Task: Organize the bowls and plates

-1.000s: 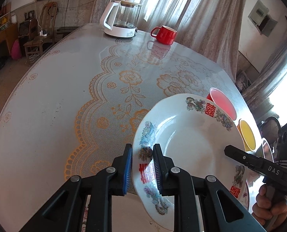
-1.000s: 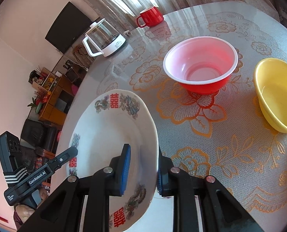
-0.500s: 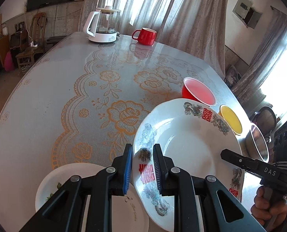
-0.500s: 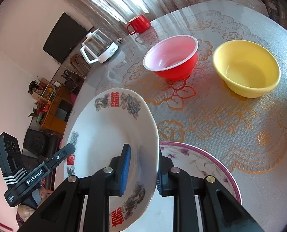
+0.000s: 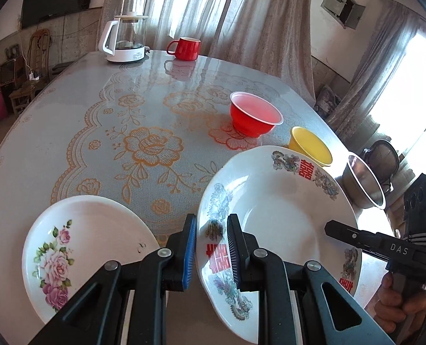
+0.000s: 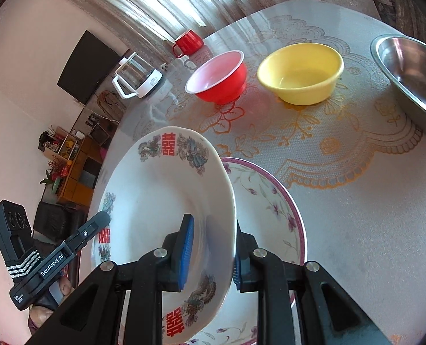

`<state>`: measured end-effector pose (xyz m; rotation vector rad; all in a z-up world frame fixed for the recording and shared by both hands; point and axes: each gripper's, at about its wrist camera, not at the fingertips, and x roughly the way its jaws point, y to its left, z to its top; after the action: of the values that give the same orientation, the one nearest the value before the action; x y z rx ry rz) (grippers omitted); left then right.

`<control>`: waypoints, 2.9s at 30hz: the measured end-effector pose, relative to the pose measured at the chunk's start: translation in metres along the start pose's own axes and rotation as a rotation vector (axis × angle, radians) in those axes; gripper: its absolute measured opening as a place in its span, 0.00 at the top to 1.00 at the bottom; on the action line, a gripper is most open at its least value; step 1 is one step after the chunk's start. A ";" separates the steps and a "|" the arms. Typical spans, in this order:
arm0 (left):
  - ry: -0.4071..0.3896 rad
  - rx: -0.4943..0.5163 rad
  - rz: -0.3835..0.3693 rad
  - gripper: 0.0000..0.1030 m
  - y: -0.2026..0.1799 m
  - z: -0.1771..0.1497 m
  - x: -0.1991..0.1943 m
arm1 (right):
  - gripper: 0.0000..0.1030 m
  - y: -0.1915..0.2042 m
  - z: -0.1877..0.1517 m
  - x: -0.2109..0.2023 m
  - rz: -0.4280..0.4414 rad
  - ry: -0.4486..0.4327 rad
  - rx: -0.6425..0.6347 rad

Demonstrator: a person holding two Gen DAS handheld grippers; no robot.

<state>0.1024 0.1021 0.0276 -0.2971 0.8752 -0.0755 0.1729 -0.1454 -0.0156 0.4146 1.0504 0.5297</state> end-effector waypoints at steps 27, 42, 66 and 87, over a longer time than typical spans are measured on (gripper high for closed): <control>0.073 -0.009 0.007 0.80 -0.008 -0.024 0.020 | 0.74 0.000 -0.024 -0.002 -0.245 -0.043 -0.177; 0.075 -0.036 -0.006 0.80 -0.005 -0.024 0.019 | 0.62 0.015 -0.025 0.001 -0.316 -0.104 -0.258; 0.058 -0.032 -0.001 0.80 -0.008 -0.025 0.015 | 0.55 0.019 -0.024 0.013 -0.411 -0.166 -0.320; -0.005 0.033 0.050 0.77 -0.011 -0.039 -0.002 | 0.87 0.010 -0.056 -0.027 -0.397 -0.221 -0.226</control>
<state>0.0718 0.0830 0.0083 -0.2441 0.8755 -0.0426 0.1097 -0.1493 -0.0157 0.0574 0.8207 0.2363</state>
